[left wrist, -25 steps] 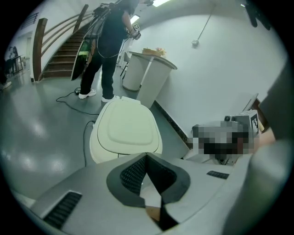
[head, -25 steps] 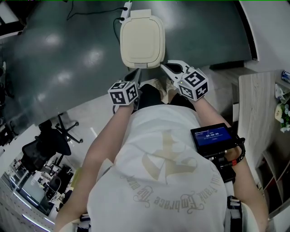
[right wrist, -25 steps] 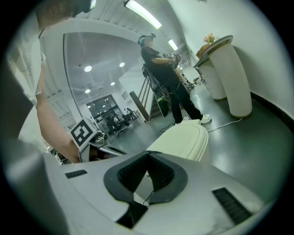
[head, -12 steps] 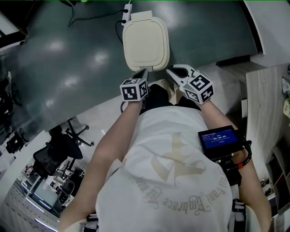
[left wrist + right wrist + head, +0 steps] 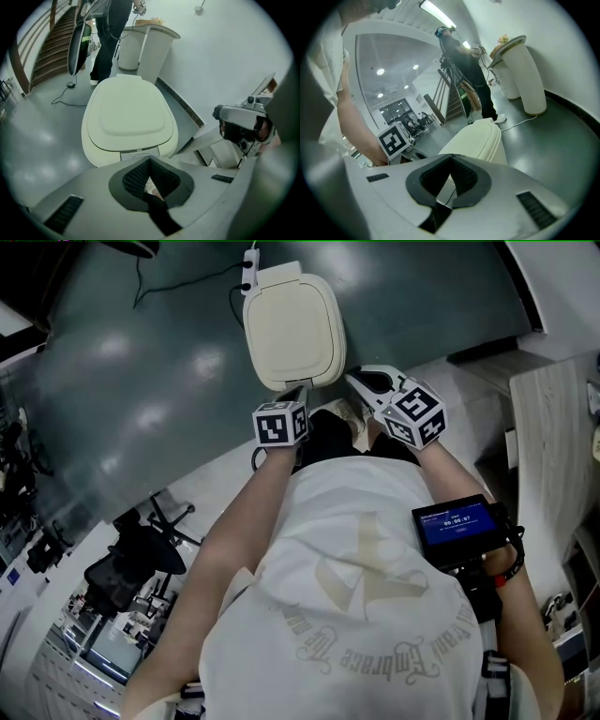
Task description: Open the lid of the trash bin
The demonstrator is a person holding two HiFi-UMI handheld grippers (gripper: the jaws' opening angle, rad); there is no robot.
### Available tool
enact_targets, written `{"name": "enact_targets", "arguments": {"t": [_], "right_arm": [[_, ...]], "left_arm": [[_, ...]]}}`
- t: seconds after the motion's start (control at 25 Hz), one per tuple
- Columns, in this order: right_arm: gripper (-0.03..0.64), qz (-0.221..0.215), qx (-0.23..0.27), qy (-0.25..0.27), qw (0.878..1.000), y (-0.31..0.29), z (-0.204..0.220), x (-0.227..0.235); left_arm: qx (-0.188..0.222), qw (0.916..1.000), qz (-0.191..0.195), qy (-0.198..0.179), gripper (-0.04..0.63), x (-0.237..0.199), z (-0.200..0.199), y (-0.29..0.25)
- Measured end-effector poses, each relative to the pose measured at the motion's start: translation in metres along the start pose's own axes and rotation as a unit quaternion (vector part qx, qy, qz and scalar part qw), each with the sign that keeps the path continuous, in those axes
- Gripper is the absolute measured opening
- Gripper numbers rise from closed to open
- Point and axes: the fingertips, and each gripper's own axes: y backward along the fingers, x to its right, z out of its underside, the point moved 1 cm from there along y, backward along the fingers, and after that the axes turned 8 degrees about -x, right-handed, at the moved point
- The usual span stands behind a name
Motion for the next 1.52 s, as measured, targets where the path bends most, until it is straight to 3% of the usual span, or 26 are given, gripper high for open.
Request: {"name": "enact_targets", "arguments": {"t": [0.72, 1.52], "right_arm": [[0.005, 0.002, 0.002, 0.007, 1.000, 0.001, -0.004, 0.003], [0.005, 0.015, -0.007, 0.027, 0.999, 0.003, -0.003, 0.005]], "left_arm": [[-0.006, 0.9993, 0.016, -0.034, 0.011, 0.000, 0.004, -0.003], [0.025, 0.9996, 0.007, -0.007, 0.011, -0.004, 0.004, -0.008]]}}
